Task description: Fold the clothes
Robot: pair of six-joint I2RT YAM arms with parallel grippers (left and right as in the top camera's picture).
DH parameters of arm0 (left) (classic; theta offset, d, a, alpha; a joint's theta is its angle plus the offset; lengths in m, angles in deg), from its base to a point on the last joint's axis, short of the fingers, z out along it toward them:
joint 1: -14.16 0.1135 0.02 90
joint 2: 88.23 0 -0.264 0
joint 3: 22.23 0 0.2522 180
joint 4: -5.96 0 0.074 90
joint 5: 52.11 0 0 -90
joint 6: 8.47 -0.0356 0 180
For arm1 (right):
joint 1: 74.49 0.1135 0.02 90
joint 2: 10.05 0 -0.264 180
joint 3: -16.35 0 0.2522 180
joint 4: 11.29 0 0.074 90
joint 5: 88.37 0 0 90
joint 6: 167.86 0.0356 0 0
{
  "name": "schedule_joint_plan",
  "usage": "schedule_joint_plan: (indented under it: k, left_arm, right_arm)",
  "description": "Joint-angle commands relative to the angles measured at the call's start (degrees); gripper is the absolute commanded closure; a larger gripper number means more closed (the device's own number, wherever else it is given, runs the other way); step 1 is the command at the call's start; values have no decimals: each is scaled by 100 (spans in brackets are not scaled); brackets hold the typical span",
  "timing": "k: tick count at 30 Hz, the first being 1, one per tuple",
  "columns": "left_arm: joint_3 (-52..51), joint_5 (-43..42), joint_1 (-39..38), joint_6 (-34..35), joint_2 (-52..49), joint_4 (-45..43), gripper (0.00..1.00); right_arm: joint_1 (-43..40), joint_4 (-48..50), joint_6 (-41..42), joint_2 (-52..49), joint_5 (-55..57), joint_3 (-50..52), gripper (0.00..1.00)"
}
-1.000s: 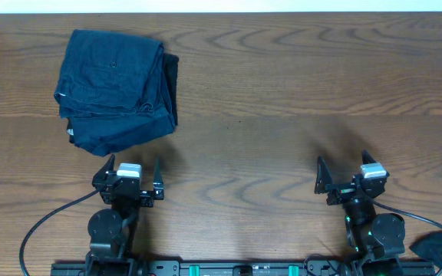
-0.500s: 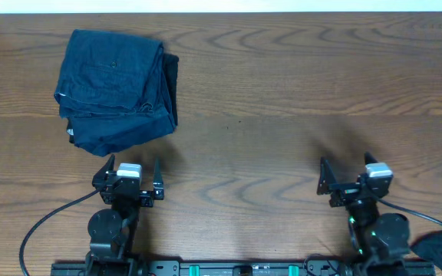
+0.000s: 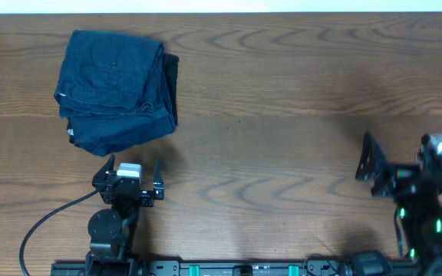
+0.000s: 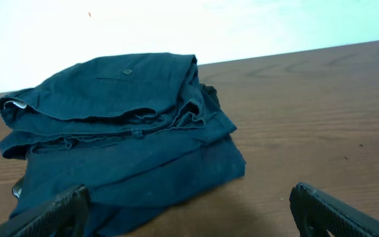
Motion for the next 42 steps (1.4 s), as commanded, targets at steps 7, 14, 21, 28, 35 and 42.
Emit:
schedule_joint_plan:
  k: [7,14,21,28,35,42]
  left_arm:
    - [-162,90,-24,-76,-17,57,2]
    - [-162,90,-24,-76,-17,57,2]
    - [-162,90,-24,-76,-17,57,2]
    - [-162,90,-24,-76,-17,57,2]
    - [-162,90,-24,-76,-17,59,2]
    - [-162,90,-24,-76,-17,57,2]
  right_arm:
    - [-503,-1193,37,-2575,931,-1843,1]
    - [-1923,-1467,39,-4100,260,-2168,1]
    - [-3224,-1246,111,-5145,-326,-2166,1]
    - [-4148,-881,107,-5855,-551,-2166,38]
    - [-4986,-599,116,-6561,-542,-2164,61]
    - [-5506,-398,214,-7578,-597,-2164,60]
